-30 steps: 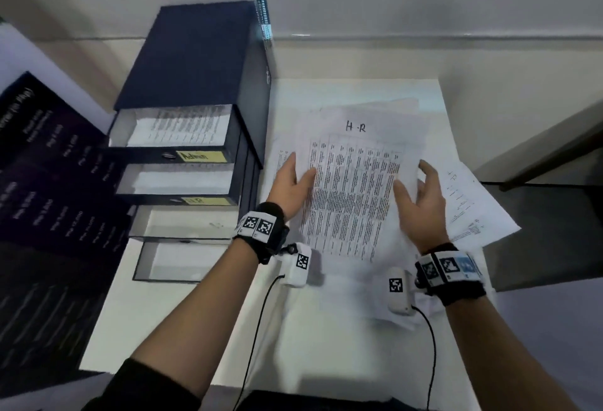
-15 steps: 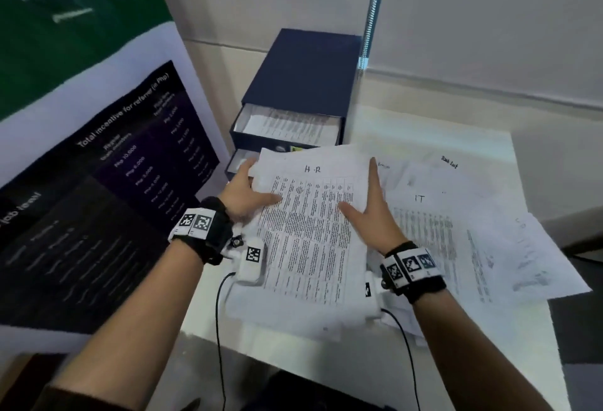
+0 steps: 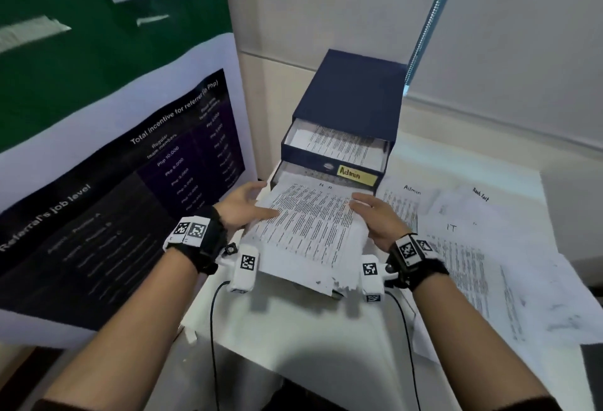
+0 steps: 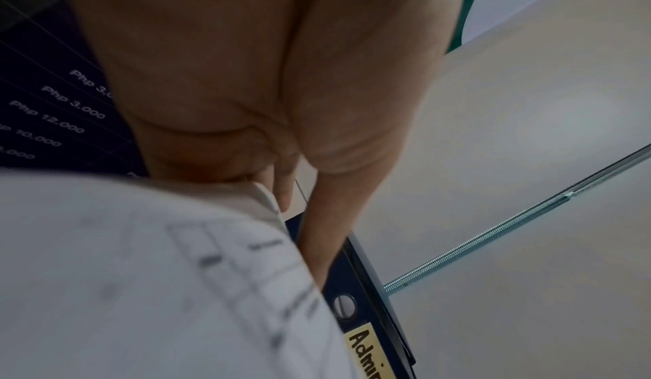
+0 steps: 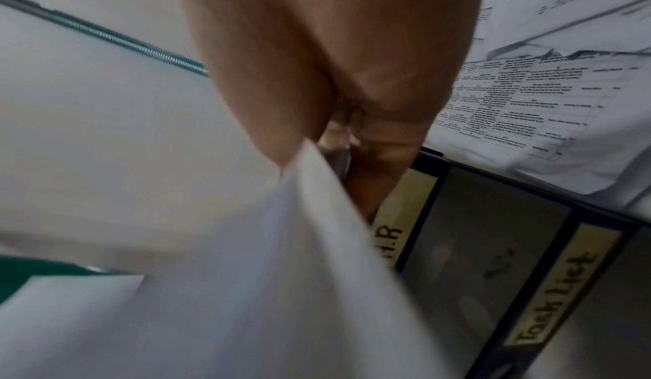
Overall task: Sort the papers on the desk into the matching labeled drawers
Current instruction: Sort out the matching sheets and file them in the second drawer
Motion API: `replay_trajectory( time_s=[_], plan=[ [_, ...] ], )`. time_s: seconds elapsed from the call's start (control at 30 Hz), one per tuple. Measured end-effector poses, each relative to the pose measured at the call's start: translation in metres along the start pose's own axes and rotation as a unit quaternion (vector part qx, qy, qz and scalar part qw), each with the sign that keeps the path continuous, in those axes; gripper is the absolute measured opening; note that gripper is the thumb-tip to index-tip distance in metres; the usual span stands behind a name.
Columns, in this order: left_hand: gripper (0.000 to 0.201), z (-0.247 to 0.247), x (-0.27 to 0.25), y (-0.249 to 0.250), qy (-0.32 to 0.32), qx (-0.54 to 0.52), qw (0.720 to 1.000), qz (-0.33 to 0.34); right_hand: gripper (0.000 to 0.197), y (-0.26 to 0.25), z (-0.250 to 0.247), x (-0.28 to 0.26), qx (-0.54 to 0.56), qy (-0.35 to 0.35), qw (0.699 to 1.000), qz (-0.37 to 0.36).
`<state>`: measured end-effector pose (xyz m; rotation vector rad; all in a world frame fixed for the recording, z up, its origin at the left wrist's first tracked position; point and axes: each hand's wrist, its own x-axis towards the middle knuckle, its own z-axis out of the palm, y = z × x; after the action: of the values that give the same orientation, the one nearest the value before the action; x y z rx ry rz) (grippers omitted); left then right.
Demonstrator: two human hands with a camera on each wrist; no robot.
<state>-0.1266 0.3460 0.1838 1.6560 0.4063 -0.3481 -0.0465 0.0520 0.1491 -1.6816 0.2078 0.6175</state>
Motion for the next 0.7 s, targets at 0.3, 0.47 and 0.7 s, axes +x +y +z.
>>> replay_trajectory(
  time_s=[0.3, 0.47, 0.7],
  plan=[
    [0.035, 0.020, 0.055, 0.001, 0.111, -0.016, 0.994, 0.018, 0.053, -0.014, -0.010, -0.034, 0.002, -0.128, 0.991, 0.041],
    [0.030, 0.025, 0.064, 0.005, 0.046, 0.065, 0.997, 0.019, 0.027, -0.027, -0.004, -0.008, 0.082, 0.042, 0.996, 0.013],
    [0.030, 0.029, 0.087, 0.009, 0.141, 0.068, 0.985, 0.067, 0.043, -0.031, 0.000, -0.004, 0.016, -0.047, 0.998, 0.045]
  ],
)
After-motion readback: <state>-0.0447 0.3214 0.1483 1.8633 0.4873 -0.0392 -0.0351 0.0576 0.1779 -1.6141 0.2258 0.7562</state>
